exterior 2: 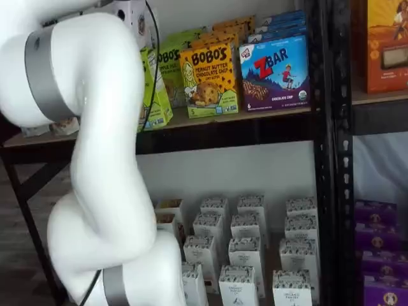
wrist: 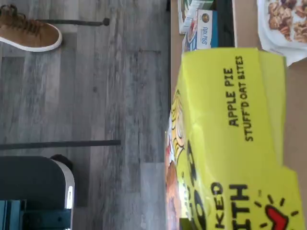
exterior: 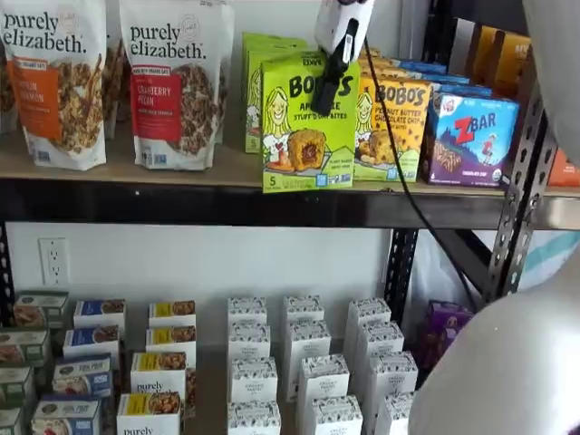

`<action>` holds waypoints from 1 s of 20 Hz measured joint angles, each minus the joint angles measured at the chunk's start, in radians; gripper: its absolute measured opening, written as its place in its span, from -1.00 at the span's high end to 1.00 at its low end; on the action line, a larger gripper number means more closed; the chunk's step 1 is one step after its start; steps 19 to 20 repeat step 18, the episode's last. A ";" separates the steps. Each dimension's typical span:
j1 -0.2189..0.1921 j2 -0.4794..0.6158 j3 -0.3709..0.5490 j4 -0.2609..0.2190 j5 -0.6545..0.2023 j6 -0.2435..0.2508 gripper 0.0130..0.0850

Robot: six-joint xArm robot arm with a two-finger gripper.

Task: Pick the green box on the top shelf, the fourth from the left

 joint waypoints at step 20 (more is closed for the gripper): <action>-0.033 -0.092 0.085 -0.017 0.019 -0.034 0.67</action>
